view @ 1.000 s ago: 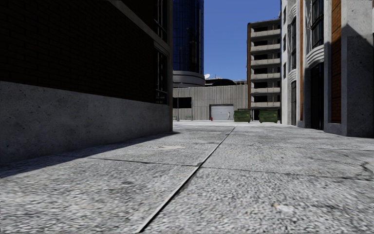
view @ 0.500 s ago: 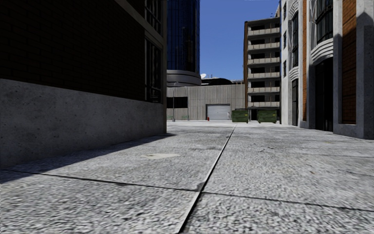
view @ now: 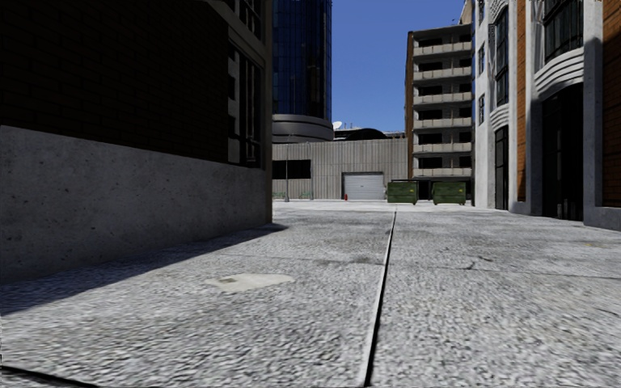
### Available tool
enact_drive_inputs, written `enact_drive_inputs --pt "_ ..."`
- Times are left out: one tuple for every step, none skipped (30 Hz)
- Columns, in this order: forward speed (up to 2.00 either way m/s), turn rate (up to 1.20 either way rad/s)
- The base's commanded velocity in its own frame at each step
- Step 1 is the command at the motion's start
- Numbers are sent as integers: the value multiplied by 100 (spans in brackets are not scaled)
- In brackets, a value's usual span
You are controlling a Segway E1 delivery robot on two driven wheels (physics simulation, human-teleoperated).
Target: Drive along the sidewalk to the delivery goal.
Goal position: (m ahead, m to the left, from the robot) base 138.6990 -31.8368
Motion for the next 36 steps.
enact_drive_inputs --pt "200 0" --pt "200 0" --pt "200 0" --pt "200 0" --pt "200 0" --pt "200 0" --pt "200 0" --pt "200 0" --pt "200 0" --pt "200 0" --pt "200 0" --pt "200 0" --pt "200 0" --pt "200 0" --pt "200 0" --pt "200 0" --pt "200 0" --pt "200 0" --pt "200 0" --pt "200 0" --pt "200 0" --pt "200 0" --pt "200 0" --pt "200 0" --pt "200 0" --pt "200 0" --pt "200 0" --pt "200 0" --pt "200 0" --pt "200 0" --pt "200 0" --pt "200 0" --pt "200 0" --pt "200 0" --pt "200 0" --pt "200 0"
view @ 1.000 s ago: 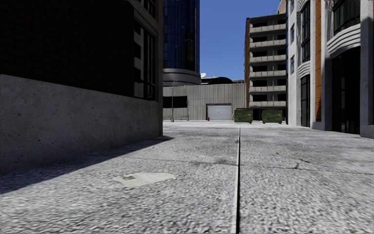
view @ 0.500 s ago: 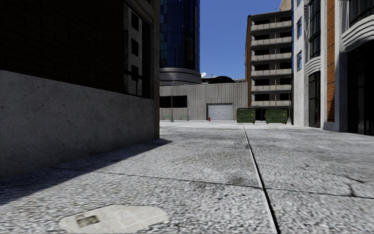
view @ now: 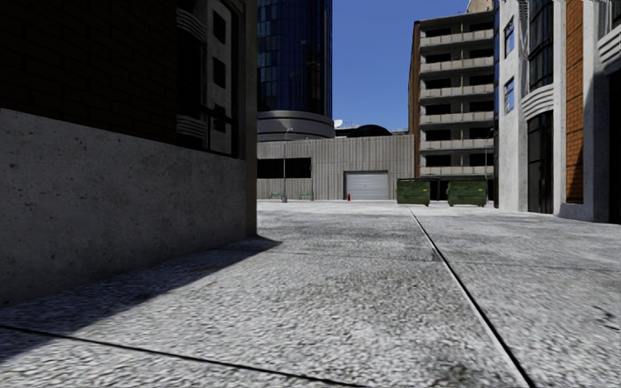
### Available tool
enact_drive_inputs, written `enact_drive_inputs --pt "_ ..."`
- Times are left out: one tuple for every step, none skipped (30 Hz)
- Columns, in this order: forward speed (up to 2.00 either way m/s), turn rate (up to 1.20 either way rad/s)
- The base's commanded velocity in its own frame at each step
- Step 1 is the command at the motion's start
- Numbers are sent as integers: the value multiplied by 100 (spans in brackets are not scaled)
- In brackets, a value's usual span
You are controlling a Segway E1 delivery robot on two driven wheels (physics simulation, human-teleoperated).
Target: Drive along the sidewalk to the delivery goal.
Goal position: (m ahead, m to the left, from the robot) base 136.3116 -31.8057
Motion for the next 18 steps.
enact_drive_inputs --pt "200 0" --pt "200 0" --pt "200 0" --pt "200 0" --pt "200 0" --pt "200 0" --pt "200 0" --pt "200 0" --pt "200 0" --pt "200 0" --pt "200 0" --pt "200 0" --pt "200 0" --pt "200 0" --pt "200 0" --pt "200 0" --pt "200 0" --pt "200 0"
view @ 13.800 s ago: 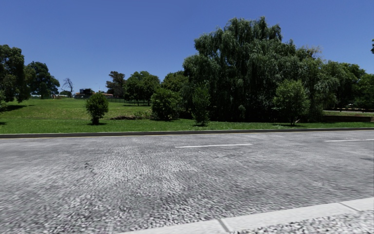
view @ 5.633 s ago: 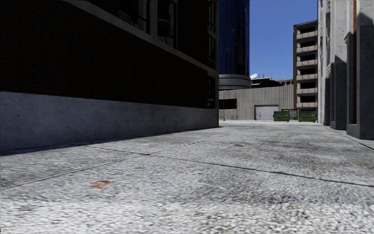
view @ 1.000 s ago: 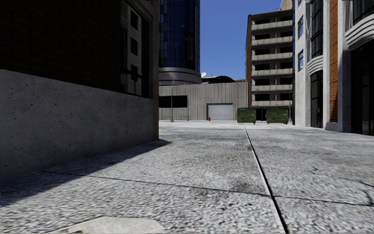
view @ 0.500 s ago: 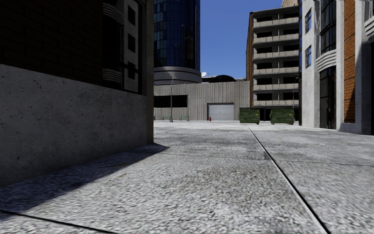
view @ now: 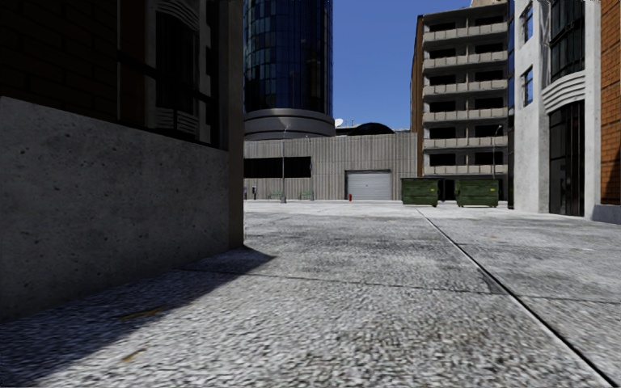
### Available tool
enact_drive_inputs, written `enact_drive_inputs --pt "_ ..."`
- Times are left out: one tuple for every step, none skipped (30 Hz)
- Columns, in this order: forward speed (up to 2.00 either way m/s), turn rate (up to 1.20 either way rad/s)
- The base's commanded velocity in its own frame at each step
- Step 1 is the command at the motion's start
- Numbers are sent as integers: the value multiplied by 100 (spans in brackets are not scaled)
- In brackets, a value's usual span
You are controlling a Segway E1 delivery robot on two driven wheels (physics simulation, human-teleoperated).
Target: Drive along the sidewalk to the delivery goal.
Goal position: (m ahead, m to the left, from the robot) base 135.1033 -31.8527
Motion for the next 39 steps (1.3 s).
enact_drive_inputs --pt "200 0" --pt "200 0" --pt "200 0" --pt "200 0" --pt "200 0" --pt "200 0" --pt "200 0" --pt "200 0" --pt "200 0" --pt "200 0" --pt "200 0" --pt "200 0" --pt "200 0" --pt "200 0" --pt "200 0" --pt "200 0" --pt "200 0" --pt "200 0" --pt "200 0" --pt "200 0" --pt "200 0" --pt "200 0" --pt "200 0" --pt "200 0" --pt "200 0" --pt "200 0" --pt "200 0" --pt "200 0" --pt "200 0" --pt "200 0" --pt "200 0" --pt "200 0" --pt "200 0" --pt "200 0" --pt "200 0" --pt "200 0" --pt "200 0" --pt "200 0" --pt "200 0"
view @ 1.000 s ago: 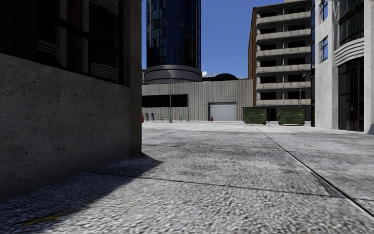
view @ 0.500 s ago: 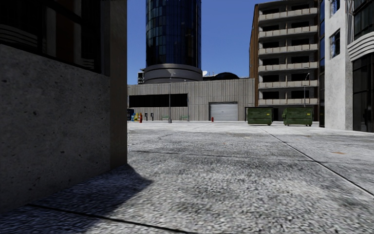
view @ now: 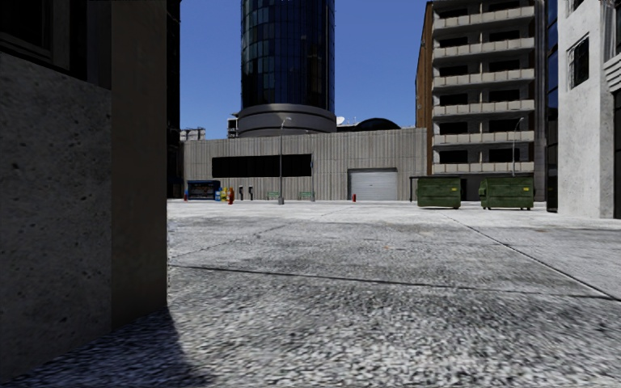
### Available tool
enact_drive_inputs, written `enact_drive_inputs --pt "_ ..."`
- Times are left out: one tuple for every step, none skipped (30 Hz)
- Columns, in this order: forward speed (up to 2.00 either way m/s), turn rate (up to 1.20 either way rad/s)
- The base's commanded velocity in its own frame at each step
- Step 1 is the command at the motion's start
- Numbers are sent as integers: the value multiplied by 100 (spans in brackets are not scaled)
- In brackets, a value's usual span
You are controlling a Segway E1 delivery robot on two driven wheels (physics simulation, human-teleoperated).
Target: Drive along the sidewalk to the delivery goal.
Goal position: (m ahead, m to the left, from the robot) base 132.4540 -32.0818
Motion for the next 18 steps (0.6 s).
enact_drive_inputs --pt "200 0" --pt "200 0" --pt "200 0" --pt "200 0" --pt "200 0" --pt "200 0" --pt "200 0" --pt "200 0" --pt "200 0" --pt "200 0" --pt "200 0" --pt "200 0" --pt "200 0" --pt "200 0" --pt "200 0" --pt "200 0" --pt "200 0" --pt "200 0"
